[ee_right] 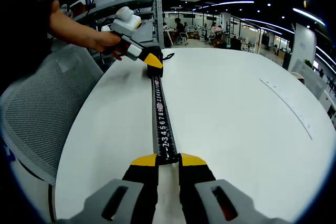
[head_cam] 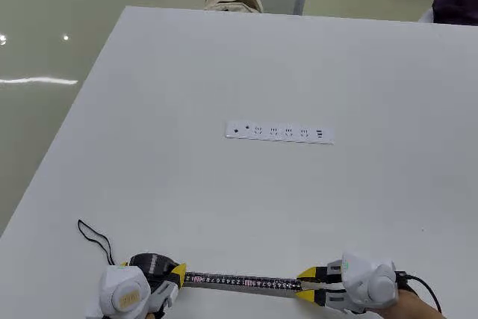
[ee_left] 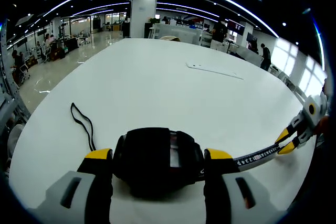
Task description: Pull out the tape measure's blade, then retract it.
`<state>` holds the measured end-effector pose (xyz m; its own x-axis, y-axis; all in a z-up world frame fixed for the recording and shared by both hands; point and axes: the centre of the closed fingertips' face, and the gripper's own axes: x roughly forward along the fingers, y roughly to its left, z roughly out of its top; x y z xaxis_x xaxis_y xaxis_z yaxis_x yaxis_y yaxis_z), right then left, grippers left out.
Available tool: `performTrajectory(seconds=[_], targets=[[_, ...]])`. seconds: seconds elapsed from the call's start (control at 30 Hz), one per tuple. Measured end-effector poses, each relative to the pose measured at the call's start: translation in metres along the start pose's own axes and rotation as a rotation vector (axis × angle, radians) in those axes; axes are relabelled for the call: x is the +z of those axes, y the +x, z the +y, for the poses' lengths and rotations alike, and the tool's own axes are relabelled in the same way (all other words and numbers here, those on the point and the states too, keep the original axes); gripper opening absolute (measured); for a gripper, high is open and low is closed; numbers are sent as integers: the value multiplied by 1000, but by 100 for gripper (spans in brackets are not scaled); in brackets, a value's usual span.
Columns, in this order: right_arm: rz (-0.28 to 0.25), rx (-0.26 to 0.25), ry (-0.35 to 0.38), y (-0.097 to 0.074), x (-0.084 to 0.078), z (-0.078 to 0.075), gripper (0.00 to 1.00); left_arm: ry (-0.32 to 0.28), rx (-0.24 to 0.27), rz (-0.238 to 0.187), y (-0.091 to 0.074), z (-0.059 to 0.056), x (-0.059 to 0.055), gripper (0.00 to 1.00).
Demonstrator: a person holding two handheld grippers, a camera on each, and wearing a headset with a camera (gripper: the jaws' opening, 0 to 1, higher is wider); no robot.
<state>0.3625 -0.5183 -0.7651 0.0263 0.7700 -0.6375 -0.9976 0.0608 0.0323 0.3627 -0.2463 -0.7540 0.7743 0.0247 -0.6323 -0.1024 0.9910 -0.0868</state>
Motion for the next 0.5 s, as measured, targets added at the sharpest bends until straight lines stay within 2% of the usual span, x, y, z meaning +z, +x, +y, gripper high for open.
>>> performTrajectory(seconds=[0.17, 0.27, 0.5], targets=[[-2, -7, -3, -1, 1, -1, 13, 7, 29, 0, 2, 0, -2, 70], [-3, -9, -5, -2, 2, -1, 13, -28, 54, -14, 3, 2, -3, 69], [4, -8, -14, -3, 3, 2, 13, -71, 60, -21, 3, 3, 0, 70]])
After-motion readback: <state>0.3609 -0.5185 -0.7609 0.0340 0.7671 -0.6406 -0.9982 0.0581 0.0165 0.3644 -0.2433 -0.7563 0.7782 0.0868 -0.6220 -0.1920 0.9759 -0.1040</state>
